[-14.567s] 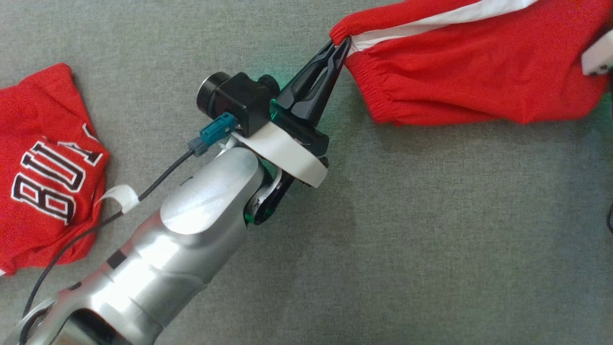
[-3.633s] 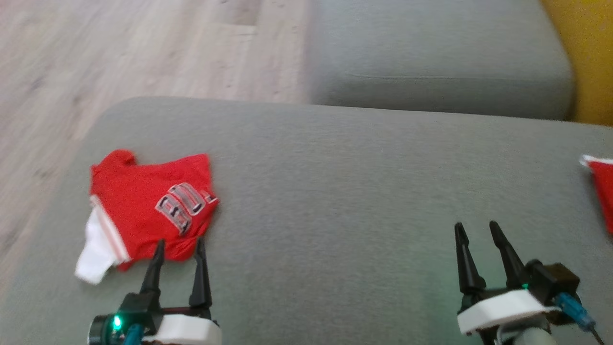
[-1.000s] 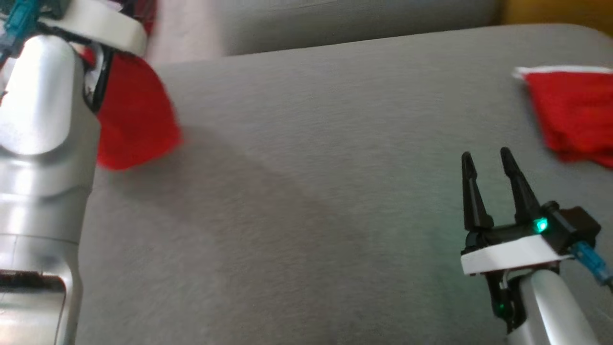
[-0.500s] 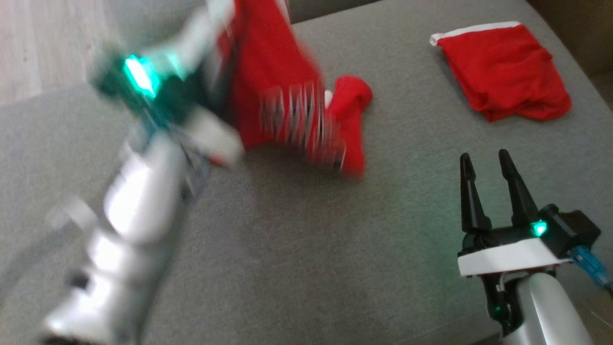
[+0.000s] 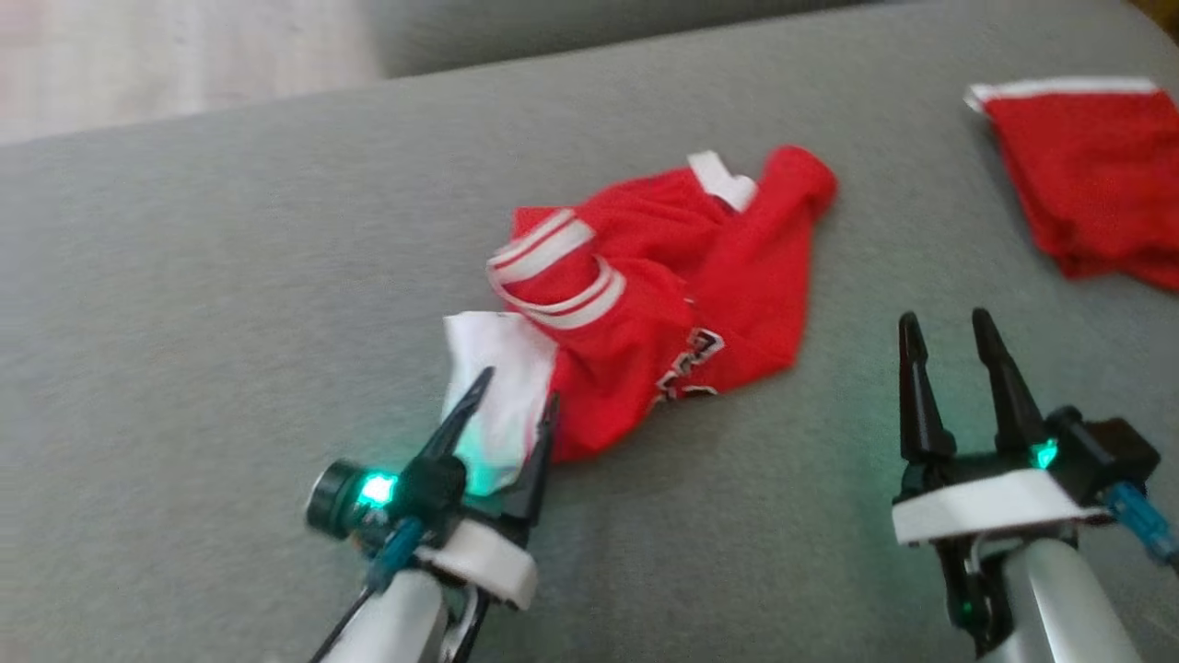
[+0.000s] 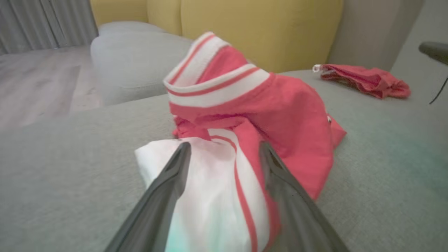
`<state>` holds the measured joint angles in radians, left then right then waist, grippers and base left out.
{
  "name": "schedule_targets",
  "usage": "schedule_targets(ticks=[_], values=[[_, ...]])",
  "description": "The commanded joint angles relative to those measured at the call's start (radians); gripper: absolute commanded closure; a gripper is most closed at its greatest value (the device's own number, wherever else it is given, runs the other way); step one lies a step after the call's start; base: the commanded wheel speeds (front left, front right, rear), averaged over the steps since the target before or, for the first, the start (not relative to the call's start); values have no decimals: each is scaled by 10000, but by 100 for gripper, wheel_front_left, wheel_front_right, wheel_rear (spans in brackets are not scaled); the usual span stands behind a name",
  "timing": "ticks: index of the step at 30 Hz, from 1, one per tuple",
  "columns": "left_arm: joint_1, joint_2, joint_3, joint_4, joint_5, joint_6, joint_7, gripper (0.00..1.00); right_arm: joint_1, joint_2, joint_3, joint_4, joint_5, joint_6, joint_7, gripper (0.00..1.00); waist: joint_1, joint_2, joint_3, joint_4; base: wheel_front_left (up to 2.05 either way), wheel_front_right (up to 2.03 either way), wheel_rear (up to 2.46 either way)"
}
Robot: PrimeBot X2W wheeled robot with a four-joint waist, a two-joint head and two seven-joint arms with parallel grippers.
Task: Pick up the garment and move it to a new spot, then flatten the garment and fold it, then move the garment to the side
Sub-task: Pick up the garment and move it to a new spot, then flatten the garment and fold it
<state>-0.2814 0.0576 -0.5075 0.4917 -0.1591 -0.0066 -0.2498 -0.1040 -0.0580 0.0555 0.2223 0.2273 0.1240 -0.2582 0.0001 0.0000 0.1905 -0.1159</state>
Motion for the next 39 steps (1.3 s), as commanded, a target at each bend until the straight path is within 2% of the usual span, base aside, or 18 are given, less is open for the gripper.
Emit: schedule_targets(ticks=[1, 7, 11, 16, 24, 39], values=[[135, 21, 494, -513, -113, 147, -118, 0, 167, -109, 170, -219, -79, 67, -36, 0, -1, 0, -662, 692, 0, 0, 0], [1622, 24, 1840, -2171, -47, 1051, -119, 0, 994, -138, -99, -118, -166, 67, -36, 0, -1, 0, -1757, 1676, 0, 0, 0], [2395, -2, 2599, -2796, -26, 1276, -119, 0, 1349, -111, -91, -163, -227, 67, -36, 0, -1, 0, -2144, 1910, 0, 0, 0], [3086, -45, 3083, -3214, 51, 1168, -119, 0, 1942, -28, 116, -314, -333, 67, -36, 0, -1, 0, -2542, 2023, 0, 0, 0], [3383, -67, 3136, -3466, 611, 842, -120, 0, 2422, 53, 481, -354, -385, 67, -36, 0, -1, 0, -2721, 1944, 0, 0, 0], [3439, -73, 3097, -3241, 577, 766, -120, 0, 2399, 75, 640, -357, -169, 67, -36, 0, -1, 0, -2792, 1858, 0, 0, 0]])
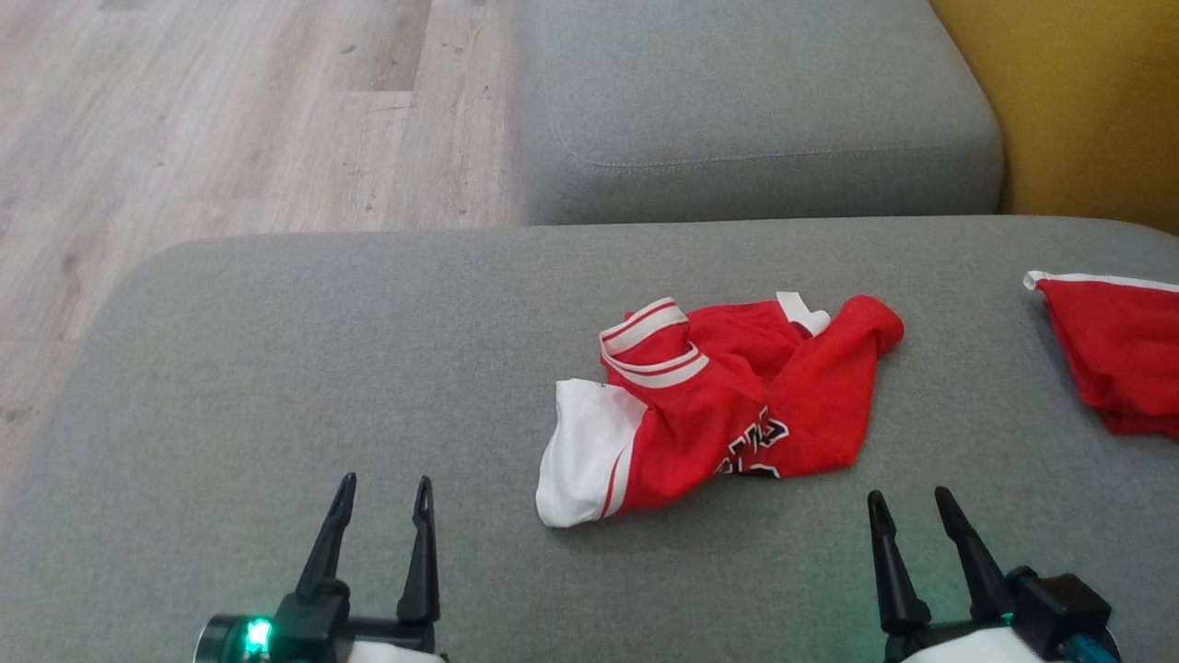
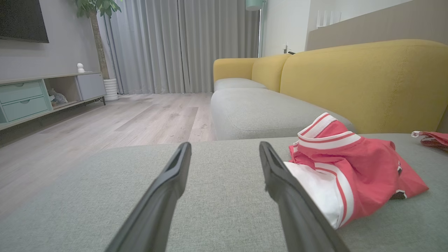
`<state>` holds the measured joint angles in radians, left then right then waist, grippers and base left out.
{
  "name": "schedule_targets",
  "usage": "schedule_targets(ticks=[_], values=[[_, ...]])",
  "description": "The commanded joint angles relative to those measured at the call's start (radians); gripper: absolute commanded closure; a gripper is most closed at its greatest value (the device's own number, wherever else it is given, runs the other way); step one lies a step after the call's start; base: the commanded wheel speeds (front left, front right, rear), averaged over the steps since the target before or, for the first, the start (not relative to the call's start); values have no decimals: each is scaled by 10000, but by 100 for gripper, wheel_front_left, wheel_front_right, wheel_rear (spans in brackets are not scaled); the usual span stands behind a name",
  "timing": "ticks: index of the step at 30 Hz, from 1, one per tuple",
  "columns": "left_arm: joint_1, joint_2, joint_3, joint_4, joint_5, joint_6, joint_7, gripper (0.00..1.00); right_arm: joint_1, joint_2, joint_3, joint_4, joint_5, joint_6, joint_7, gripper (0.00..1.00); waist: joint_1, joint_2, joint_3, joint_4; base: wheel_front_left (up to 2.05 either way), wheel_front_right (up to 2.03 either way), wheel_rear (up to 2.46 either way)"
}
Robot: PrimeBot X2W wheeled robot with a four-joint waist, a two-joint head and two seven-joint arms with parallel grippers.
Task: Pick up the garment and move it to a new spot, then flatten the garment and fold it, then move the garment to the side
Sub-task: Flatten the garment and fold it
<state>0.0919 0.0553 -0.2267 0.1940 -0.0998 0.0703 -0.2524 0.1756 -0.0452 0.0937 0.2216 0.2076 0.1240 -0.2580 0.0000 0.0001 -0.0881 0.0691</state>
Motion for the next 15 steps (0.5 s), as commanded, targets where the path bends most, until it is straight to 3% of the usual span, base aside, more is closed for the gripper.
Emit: schedule_targets(ticks=[1, 15], values=[[-290, -50, 272, -253, -23, -7, -93, 0, -388, -53, 252, -354, 46, 67, -38, 0, 0, -1, -20, 23, 0, 0, 0], [-337, -50, 174, -197, -87, -155, -93, 0, -371, -52, 333, -431, 69, 67, -38, 0, 0, -1, 46, 6, 0, 0, 0]])
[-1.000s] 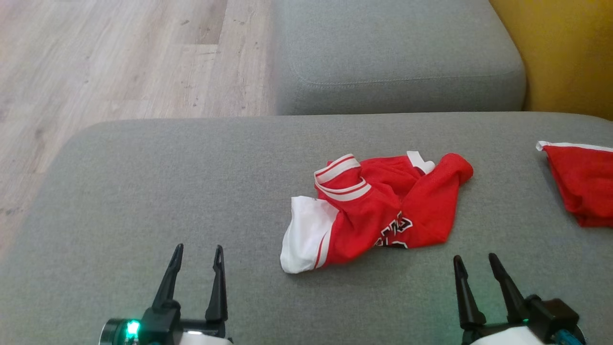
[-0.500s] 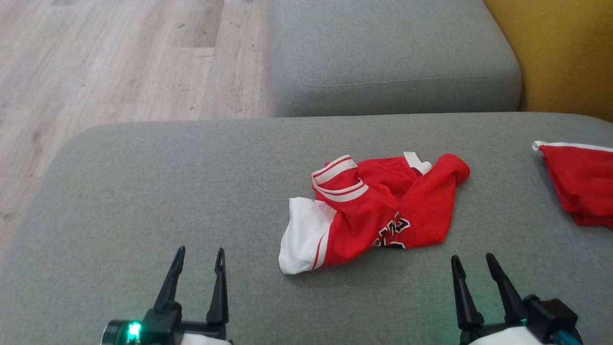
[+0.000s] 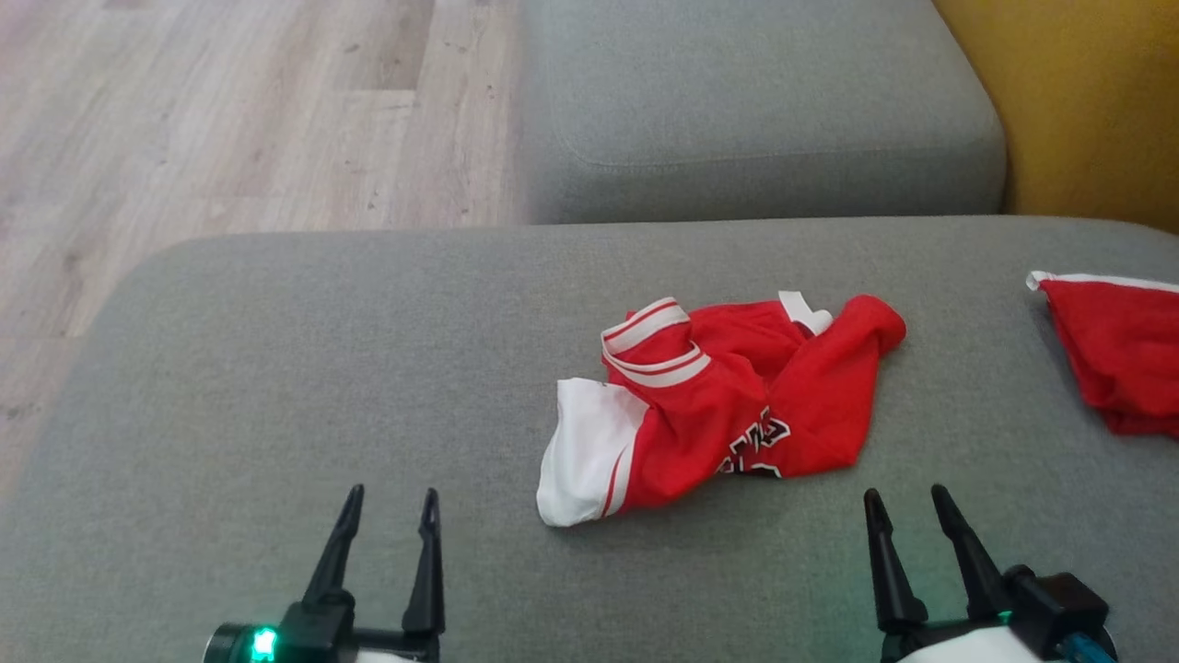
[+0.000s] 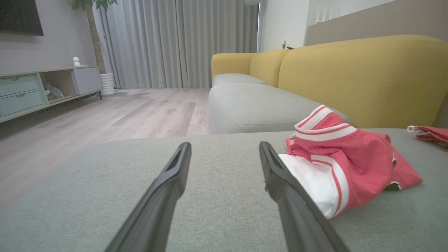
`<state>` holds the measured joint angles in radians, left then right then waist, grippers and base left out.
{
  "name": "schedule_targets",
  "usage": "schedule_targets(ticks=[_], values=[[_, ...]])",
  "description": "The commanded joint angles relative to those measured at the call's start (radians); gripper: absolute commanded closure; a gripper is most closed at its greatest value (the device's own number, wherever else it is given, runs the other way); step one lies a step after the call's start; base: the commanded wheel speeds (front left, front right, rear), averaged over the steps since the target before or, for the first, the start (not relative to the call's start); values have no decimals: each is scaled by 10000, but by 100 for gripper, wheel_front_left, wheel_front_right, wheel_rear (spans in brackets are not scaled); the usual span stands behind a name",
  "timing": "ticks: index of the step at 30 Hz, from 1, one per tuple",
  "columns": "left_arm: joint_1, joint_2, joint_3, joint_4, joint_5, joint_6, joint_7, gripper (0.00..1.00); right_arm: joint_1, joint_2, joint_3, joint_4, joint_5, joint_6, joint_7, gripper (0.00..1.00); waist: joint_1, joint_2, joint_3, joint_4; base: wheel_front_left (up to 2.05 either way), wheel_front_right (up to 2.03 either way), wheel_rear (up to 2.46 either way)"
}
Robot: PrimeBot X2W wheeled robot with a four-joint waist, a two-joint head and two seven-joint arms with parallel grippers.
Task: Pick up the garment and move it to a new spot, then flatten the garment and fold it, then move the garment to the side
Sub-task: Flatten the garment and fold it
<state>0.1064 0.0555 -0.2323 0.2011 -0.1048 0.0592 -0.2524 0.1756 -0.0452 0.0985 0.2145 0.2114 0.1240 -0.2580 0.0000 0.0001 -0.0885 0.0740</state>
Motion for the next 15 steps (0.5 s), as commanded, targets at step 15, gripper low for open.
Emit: schedule_targets(ticks=[15], values=[[-3888, -52, -955, 1311, -894, -1249, -93, 0, -1298, -360, 866, -459, -134, 67, -38, 0, 0, -1, 1816, -1731, 0, 0, 0]])
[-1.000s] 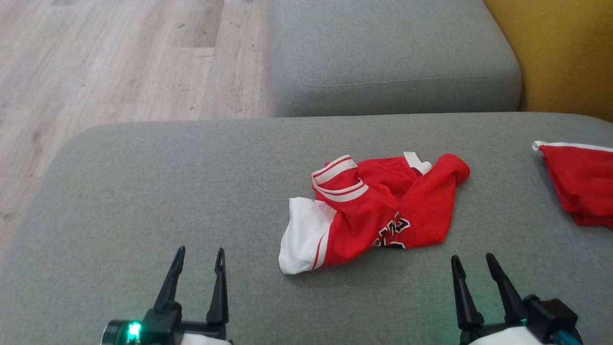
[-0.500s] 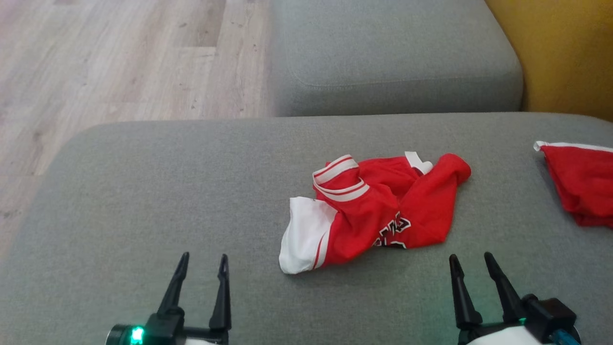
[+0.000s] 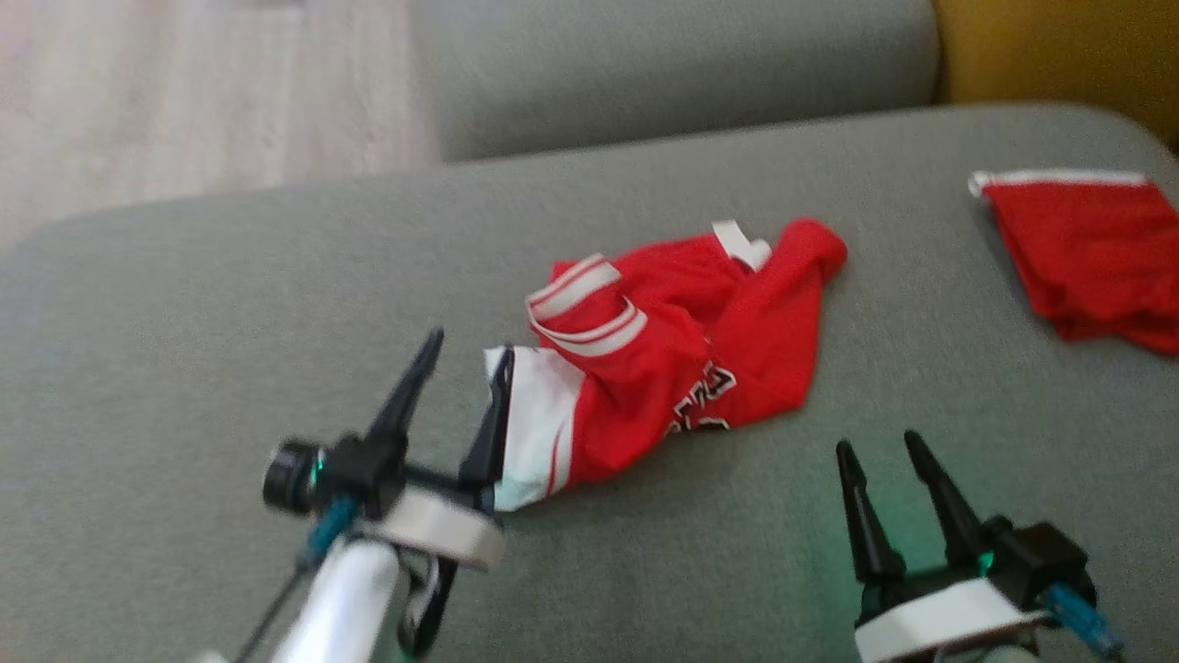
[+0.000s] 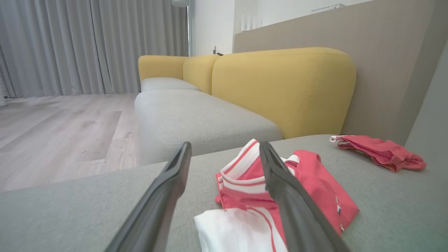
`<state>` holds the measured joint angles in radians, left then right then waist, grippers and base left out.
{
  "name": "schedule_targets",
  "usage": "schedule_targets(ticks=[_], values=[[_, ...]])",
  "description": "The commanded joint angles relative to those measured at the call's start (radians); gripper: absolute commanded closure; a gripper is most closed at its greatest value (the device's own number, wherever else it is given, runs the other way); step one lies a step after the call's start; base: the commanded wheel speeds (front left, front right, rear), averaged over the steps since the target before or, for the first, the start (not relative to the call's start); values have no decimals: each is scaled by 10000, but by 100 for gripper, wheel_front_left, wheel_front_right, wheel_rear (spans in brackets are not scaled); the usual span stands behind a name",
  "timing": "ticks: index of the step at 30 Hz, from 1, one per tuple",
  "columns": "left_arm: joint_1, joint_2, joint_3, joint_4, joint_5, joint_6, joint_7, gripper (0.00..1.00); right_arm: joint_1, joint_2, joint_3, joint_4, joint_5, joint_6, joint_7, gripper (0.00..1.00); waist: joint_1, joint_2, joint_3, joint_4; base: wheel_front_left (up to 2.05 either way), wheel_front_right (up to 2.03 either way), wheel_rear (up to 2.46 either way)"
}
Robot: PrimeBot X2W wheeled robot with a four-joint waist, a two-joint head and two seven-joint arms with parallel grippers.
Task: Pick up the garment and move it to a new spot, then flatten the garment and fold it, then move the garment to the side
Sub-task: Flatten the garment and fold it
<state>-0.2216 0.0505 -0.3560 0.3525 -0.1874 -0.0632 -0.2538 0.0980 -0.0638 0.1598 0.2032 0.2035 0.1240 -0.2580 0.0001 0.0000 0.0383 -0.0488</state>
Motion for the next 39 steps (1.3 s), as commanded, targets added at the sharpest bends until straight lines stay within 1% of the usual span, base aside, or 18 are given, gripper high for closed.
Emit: schedule_targets(ticks=[1, 4, 6, 9, 10, 11, 15, 18, 19, 20, 21, 22, 24, 26, 28, 32, 35, 39], values=[[-929, -3, 250, 79, -265, -136, -80, 0, -613, -204, 287, -350, -46, 67, -38, 0, -1, 0, 703, -639, 0, 0, 0], [-1797, -3, 83, 1150, -921, -399, -80, 0, -830, -274, 323, -357, -25, 67, -38, 0, -1, 0, 1067, -988, 0, 0, 0], [-2344, -2, 30, 1917, -952, -435, -80, 0, -941, -295, 322, -359, -3, 67, -38, 0, -1, 0, 1267, -1191, 0, 0, 0], [-3035, 55, 97, 3026, -636, -42, -80, 0, -1120, -310, 406, -359, 26, 67, -38, 0, -1, 0, 1531, -1487, 0, 0, 0], [-3190, 48, 151, 3373, -713, -24, -80, 0, -1179, -300, 429, -363, 35, 67, -38, 0, -1, 0, 1604, -1586, 0, 0, 0], [-3190, 48, 151, 3373, -713, -24, -80, 0, -1179, -300, 429, -363, 35, 67, -38, 0, -1, 0, 1604, -1586, 0, 0, 0], [-3701, 33, -13, 4675, -694, 48, 98, 0, -1309, -249, 440, -382, 81, 67, -38, 0, -1, 0, 1799, -1830, 0, 0, 0], [-3868, 19, -70, 5380, -993, -120, 464, 0, -1284, -208, 391, -381, 98, 67, -38, 0, -1, 0, 1856, -1899, 0, 0, 0], [-3870, 12, -150, 5558, -1205, -303, 707, 4, -1266, -193, 362, -380, 105, 67, -38, 0, -1, 0, 1864, -1904, 0, 0, 0], [-3853, 7, -238, 5638, -1538, -474, 932, 55, -1255, -177, 347, -382, 110, 67, -38, 0, -1, 0, 1880, -1915, 0, 0, 0], [-3831, 5, -412, 5593, -1903, -579, 1095, 72, -1254, -160, 345, -380, 111, 67, -38, 0, -1, 0, 1892, -1930, 0, 0, 0], [-3803, 3, -686, 5506, -2185, -632, 1266, 100, -1260, -143, 349, -375, 113, 67, -38, 0, -1, 0, 1904, -1945, 0, 0, 0], [-3757, 1, -1358, 5197, -2606, -663, 1510, 100, -1283, -107, 359, -362, 119, 67, -38, 0, -1, 0, 1922, -1967, 0, 0, 0], [-3822, 8, -1931, 4889, -2715, -668, 1423, 100, -1314, -71, 376, -364, 127, 67, -38, 0, -1, 0, 1923, -1990, 0, 0, 0], [-3985, 105, -2274, 4649, -2557, -670, 1033, 100, -1326, -37, 392, -365, 125, 67, -38, 0, -1, 0, 1886, -2017, 0, 0, 0], [-4448, 81, -2832, 4031, -2204, -672, 403, 100, -1262, 0, 395, -307, 134, 67, -38, 0, -1, 0, 1708, -2072, 0, 0, 0], [-5113, 31, -3228, 3331, -2108, -673, 190, 100, -1253, 22, 400, -265, 145, 67, -38, 0, -1, 0, 1584, -2142, 0, 0, 0], [-6640, 5, -3813, 2328, -2363, -673, 79, 100, -1314, 51, 586, -197, 158, 67, -38, 0, -1, 0, 1352, -2380, 0, 0, 0]])
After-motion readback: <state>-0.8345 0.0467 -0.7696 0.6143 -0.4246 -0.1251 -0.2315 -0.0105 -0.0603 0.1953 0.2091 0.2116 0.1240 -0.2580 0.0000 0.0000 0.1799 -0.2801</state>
